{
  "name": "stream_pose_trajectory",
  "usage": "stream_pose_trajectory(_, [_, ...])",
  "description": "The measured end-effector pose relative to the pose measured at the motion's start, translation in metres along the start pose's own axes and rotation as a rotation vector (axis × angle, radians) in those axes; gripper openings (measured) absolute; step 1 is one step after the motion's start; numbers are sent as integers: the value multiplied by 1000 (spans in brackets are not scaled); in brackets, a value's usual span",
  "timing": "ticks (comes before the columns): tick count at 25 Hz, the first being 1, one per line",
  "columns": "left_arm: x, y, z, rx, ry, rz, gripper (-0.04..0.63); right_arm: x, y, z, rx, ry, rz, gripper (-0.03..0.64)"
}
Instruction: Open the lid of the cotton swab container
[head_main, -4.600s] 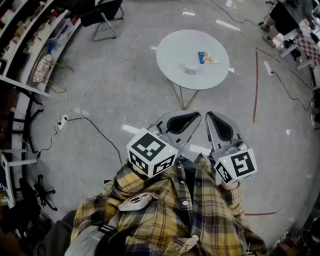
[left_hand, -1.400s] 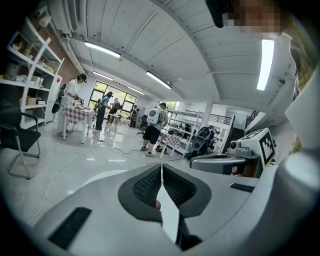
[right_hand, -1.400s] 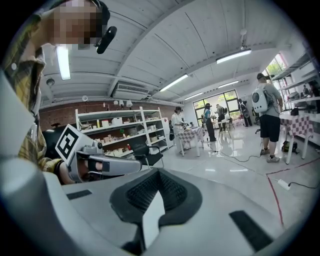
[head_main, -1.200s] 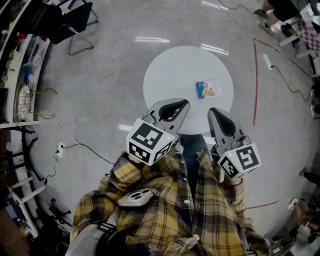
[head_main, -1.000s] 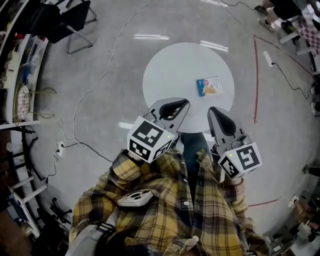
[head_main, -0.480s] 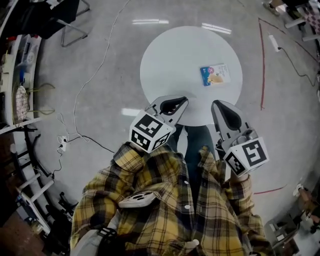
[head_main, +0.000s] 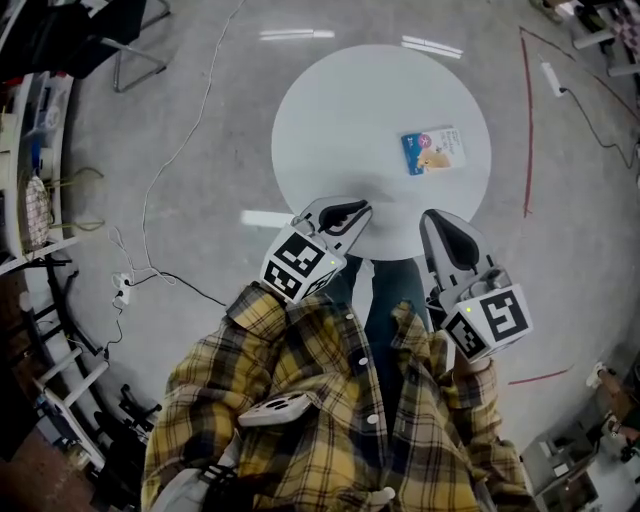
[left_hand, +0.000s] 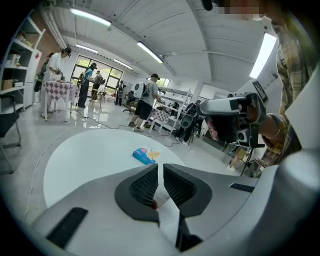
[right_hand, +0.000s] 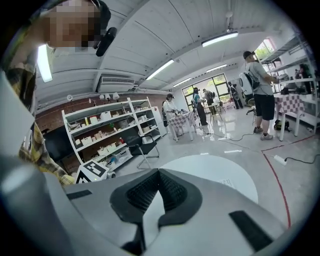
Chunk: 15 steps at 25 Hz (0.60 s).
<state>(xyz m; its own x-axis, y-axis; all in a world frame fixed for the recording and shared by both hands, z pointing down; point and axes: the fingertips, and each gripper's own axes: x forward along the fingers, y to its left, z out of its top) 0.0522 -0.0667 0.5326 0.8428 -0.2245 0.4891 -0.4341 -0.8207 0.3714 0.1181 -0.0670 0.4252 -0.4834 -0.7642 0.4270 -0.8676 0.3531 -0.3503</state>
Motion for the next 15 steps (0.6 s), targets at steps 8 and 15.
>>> stream_pose_trajectory(8, [15, -11, -17, 92, 39, -82, 115, -3, -6, -7, 38, 4, -17, 15])
stream_pose_trajectory(15, [23, -21, -28, 196, 83, -106, 244, -6, -11, -12, 36, 32, -25, 15])
